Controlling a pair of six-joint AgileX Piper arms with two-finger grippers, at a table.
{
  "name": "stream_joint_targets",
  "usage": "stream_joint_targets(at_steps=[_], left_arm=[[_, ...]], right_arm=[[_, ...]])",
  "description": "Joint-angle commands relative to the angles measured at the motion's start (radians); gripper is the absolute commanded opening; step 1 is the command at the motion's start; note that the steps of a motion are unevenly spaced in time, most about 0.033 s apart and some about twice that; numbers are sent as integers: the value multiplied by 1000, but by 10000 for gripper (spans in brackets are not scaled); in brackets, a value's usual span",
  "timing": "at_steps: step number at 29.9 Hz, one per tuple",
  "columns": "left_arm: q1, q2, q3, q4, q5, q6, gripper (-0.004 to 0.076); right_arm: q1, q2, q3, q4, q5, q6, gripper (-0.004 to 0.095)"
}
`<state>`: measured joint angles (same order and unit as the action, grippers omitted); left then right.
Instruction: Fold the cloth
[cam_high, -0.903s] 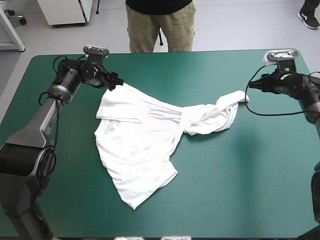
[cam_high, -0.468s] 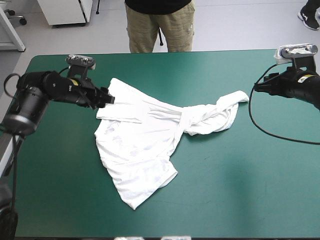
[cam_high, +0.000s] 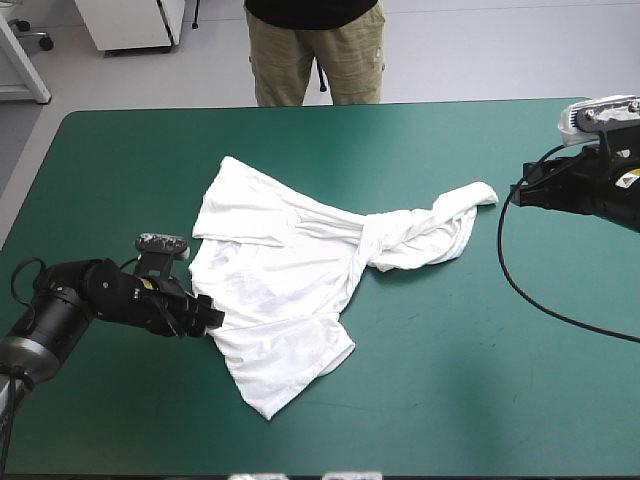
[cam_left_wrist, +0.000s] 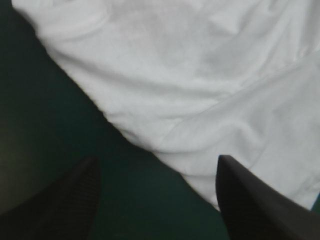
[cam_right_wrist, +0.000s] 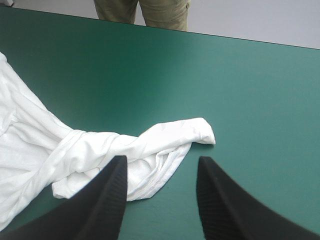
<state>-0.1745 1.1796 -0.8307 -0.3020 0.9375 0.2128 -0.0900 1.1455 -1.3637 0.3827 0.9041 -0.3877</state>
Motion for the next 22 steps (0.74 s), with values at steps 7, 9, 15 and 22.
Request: stream_joint_targets(at_steps=[7, 9, 15, 22], left_arm=[[-3, 62, 126, -32, -279, -44, 478], [-3, 115, 126, -32, -282, -44, 478], [-3, 238, 126, -164, -318, 58, 465], [-3, 272, 126, -357, -353, 207, 207]], right_arm=[[1, -17, -25, 70, -61, -20, 414], [1, -17, -25, 73, -59, -23, 414], [1, -17, -25, 73, -56, -25, 414], [1, -2, -25, 67, -24, -46, 414]])
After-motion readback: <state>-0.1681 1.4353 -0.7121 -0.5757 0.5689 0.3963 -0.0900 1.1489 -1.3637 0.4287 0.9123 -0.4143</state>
